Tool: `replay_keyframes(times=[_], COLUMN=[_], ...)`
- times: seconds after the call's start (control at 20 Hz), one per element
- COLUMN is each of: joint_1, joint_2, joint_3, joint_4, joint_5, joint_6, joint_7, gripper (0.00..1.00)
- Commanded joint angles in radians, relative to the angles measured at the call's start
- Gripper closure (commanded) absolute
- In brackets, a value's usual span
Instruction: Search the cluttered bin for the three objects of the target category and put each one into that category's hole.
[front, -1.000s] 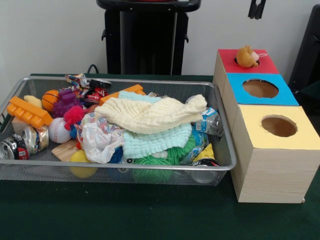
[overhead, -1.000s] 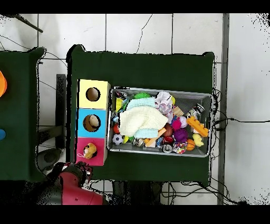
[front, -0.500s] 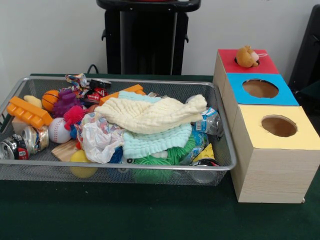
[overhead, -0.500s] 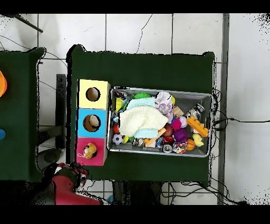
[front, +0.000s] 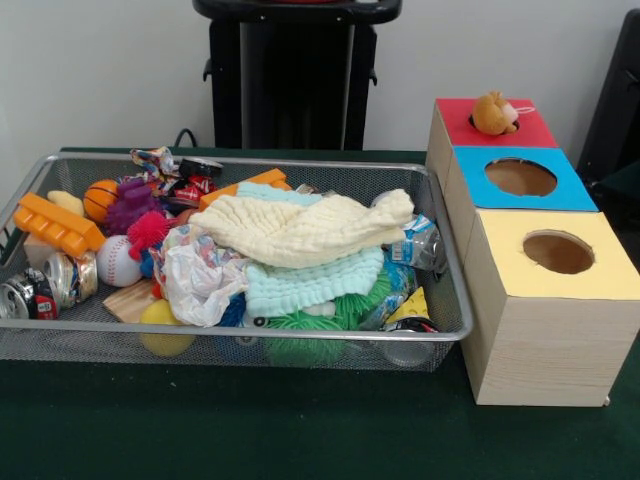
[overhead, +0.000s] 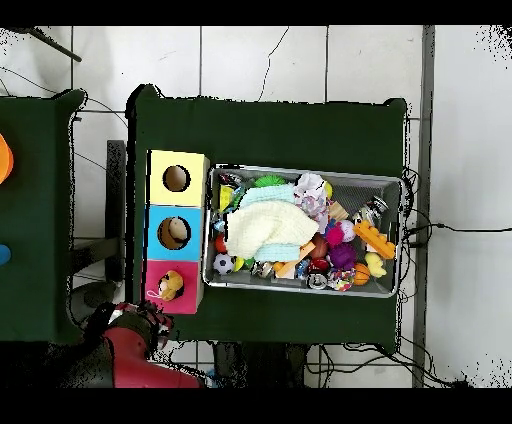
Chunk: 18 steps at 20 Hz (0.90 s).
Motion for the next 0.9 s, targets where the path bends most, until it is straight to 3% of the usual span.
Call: replay_keyframes(times=[0.05, 0.55, 0.9], joint_1=[-0.058, -0.132, -0.151], joint_2=[0.05, 0.091, 0.106], joint_3=[0.107, 0.214, 0.239], joint_4=[0.044, 0.1, 0.108], joint_5=[0.015, 0.012, 0.005], joint_6=[-0.111, -0.276, -0.308], joint_7=[0.224, 0.211, 0.218], gripper=[1.0, 1.0, 1.0])
